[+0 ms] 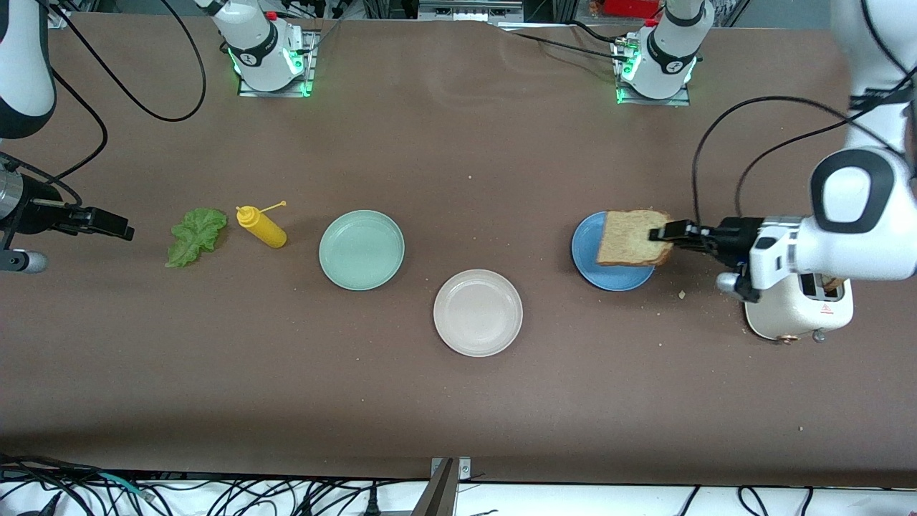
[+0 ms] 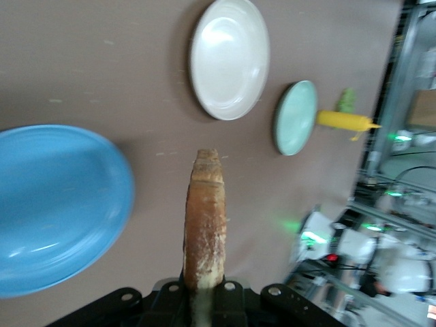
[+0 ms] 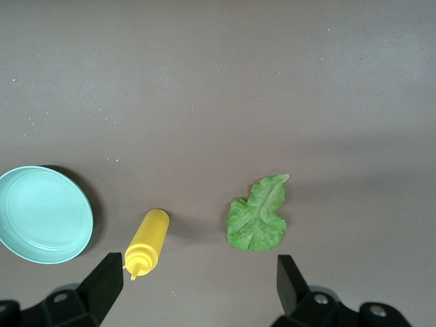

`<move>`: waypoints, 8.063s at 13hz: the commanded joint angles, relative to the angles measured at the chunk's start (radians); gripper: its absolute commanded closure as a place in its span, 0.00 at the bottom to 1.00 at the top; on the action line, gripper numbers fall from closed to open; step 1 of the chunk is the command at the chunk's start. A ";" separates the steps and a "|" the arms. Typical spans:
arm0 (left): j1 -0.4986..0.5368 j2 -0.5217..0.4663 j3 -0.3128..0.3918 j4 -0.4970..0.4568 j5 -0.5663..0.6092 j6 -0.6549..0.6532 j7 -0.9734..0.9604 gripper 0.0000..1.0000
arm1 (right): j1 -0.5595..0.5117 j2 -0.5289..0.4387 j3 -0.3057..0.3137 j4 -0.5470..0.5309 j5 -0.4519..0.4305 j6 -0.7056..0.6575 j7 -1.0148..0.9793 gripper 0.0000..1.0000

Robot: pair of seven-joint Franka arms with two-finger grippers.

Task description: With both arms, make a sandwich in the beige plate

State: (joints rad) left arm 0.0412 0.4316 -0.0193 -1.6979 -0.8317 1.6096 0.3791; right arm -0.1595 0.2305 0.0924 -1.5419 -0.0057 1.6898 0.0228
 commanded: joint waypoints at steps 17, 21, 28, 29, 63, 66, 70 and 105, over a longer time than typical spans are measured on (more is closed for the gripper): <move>-0.409 0.298 0.004 0.075 -0.513 0.546 -0.049 1.00 | -0.017 0.029 -0.078 -0.197 0.214 0.082 -0.809 0.00; -0.426 0.329 0.004 0.112 -0.573 0.547 -0.051 1.00 | -0.018 0.029 -0.132 -0.303 0.387 0.085 -1.188 0.01; -0.425 0.395 0.012 0.198 -0.578 0.547 0.133 0.00 | -0.017 -0.003 -0.165 -0.548 0.651 0.223 -1.722 0.01; -0.420 0.395 0.016 0.196 -0.577 0.549 0.139 0.00 | -0.017 -0.003 -0.165 -0.587 0.699 0.258 -1.774 0.01; -0.432 -0.174 0.499 0.131 0.703 0.032 -0.307 0.00 | 0.389 0.130 -0.151 -0.643 1.296 0.930 -2.254 1.00; -0.432 -0.177 0.496 0.194 0.703 -0.065 -0.307 0.00 | 0.439 0.139 -0.152 -0.592 1.091 0.973 -2.021 1.00; -0.434 -0.186 0.495 0.302 0.729 -0.206 -0.307 0.00 | 0.494 0.161 -0.152 -0.512 0.708 0.973 -1.627 1.00; -0.438 -0.264 0.467 0.274 0.807 -0.200 -0.338 0.00 | 1.051 0.780 -0.226 0.399 -0.847 0.157 0.017 1.00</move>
State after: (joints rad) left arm -0.3939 0.1793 0.4528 -1.4106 -0.0702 1.3974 0.0481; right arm 0.8765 0.9564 -0.1184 -1.2102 -0.8316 1.8514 0.0375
